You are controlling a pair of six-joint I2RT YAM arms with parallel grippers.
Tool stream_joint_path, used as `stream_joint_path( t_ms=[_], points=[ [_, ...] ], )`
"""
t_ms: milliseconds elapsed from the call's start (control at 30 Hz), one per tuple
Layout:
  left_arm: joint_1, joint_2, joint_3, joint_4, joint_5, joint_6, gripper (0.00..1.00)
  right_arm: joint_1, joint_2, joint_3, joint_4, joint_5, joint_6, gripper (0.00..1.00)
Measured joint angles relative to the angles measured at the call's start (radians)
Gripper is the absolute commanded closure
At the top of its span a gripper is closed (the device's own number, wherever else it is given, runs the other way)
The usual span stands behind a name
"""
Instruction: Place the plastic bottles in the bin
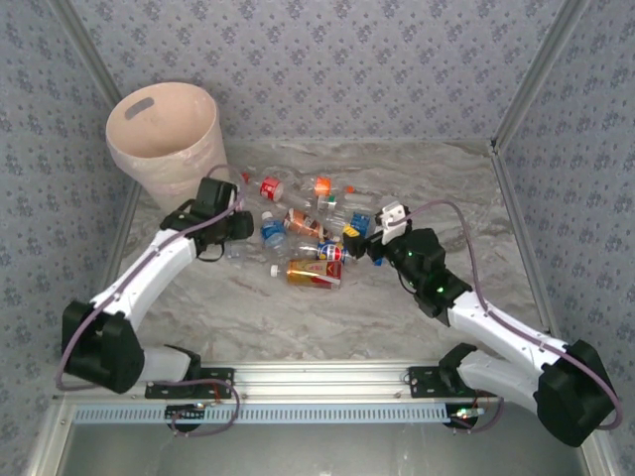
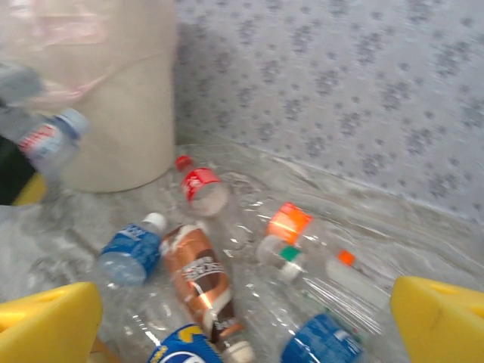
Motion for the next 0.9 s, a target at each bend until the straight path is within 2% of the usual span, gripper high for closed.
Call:
stream_joint_path(
  t_ms=[200, 433, 767, 900],
  points=[
    [-0.004, -0.044, 0.203, 0.090, 0.051, 0.019, 0.52, -0.046, 0.000, -0.003, 0.006, 0.026, 0.106, 0.00],
    [0.011, 0.042, 0.511, 0.145, 0.014, 0.080, 0.52, -0.052, 0.000, -0.013, 0.011, 0.026, 0.141, 0.00],
    [0.246, 0.272, 0.855, 0.145, -0.066, 0.147, 0.54, -0.054, -0.001, -0.021, 0.012, 0.034, 0.154, 0.00],
    [0.315, 0.365, 0.936, 0.108, -0.087, 0.153, 0.53, -0.054, -0.013, -0.031, 0.007, 0.045, 0.155, 0.00]
  ],
)
